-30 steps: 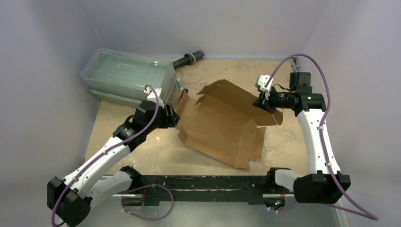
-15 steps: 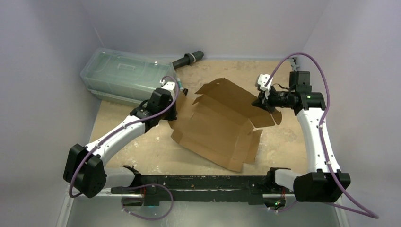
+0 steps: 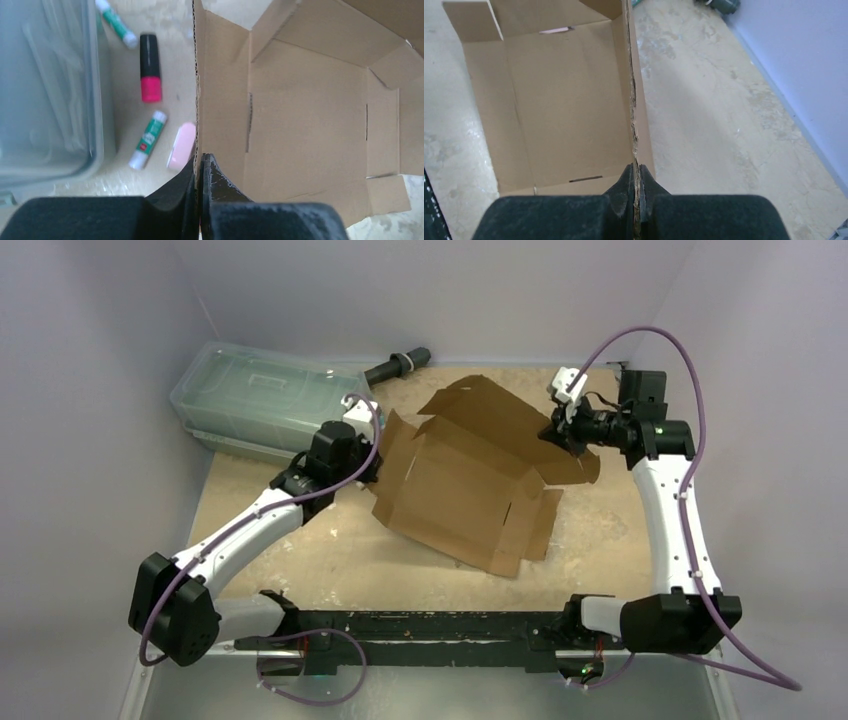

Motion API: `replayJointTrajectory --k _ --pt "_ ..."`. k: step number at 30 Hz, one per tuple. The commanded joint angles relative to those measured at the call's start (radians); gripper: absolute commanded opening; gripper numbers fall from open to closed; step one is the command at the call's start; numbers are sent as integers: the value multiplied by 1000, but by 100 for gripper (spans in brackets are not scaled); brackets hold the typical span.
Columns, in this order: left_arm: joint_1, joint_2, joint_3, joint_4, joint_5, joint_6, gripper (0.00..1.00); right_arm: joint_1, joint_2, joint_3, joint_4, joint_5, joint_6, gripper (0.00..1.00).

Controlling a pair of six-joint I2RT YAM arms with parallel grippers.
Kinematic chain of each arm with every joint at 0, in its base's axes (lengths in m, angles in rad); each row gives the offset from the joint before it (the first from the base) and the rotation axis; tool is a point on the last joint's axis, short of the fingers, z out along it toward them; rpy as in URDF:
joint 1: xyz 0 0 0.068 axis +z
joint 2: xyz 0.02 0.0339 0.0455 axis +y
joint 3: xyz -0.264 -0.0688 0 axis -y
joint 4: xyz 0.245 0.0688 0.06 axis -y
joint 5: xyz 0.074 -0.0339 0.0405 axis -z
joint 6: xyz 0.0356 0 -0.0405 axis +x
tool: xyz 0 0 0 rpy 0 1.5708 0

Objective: Fold the paper box

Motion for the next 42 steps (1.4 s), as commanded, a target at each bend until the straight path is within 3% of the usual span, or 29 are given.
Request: replayJointTrajectory --k 1,10,20,29,42 --pt "-46 9 26 189 -51 140 0 3 10 87 90 -33 122 0" --pt "-159 193 118 373 -209 316 0 3 52 215 129 -14 165 0" --pt "-162 286 48 629 -237 307 0 17 59 315 86 -36 3 0" --pt "-162 344 -37 714 -245 307 0 109 -7 200 7 -5 -224 0" --pt "-176 316 -250 771 -221 244 0 236 -175 -117 118 70 -128 0"
